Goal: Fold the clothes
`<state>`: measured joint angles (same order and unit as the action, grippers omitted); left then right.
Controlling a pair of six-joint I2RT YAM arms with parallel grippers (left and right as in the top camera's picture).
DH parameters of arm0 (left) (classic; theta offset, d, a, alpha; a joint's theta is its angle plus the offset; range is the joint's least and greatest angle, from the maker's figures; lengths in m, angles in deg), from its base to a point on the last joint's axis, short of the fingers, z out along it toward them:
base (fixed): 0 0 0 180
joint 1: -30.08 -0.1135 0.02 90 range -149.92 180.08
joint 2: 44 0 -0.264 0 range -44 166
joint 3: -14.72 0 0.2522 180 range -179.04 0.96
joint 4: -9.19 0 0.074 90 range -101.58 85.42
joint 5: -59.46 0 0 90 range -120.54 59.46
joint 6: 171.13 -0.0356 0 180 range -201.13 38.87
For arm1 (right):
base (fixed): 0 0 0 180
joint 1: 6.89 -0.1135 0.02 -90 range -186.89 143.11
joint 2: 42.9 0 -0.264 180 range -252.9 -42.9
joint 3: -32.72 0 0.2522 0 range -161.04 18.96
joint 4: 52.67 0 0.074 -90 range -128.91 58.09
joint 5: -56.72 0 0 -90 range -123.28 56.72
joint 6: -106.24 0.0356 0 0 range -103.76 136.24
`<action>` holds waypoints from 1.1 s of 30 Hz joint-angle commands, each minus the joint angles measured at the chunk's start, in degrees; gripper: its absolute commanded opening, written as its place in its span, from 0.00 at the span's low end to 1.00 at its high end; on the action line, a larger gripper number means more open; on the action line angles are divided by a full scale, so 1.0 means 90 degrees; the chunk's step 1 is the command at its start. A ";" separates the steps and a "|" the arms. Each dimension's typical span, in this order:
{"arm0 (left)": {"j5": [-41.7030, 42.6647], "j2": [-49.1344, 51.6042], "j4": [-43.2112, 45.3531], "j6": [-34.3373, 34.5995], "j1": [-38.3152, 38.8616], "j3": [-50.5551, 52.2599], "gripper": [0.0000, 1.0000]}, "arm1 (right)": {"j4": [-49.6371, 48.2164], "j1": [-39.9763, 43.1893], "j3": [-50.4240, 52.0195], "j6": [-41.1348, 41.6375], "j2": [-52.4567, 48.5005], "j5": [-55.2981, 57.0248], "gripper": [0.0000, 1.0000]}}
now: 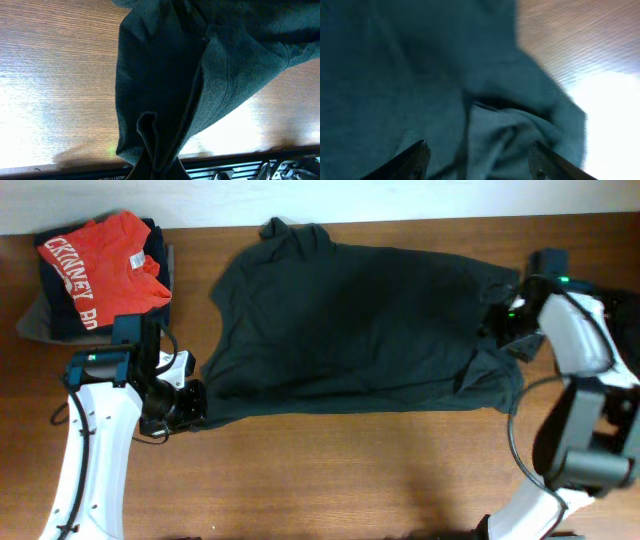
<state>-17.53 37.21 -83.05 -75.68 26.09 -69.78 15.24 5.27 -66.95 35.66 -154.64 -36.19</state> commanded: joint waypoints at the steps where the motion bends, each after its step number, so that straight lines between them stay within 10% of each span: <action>1: -0.0095 -0.0085 -0.0032 0.0058 0.0015 -0.0061 0.01 | -0.0129 -0.0231 0.0058 0.0119 -0.0316 0.0051 0.68; 33: -0.0092 -0.0085 -0.0027 0.0058 0.0015 -0.0061 0.01 | -0.0282 -0.0267 0.0058 0.1401 -0.1163 0.0716 0.47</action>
<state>-17.53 37.21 -83.07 -75.65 26.09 -69.78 12.84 2.80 -66.75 47.64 -164.06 -30.88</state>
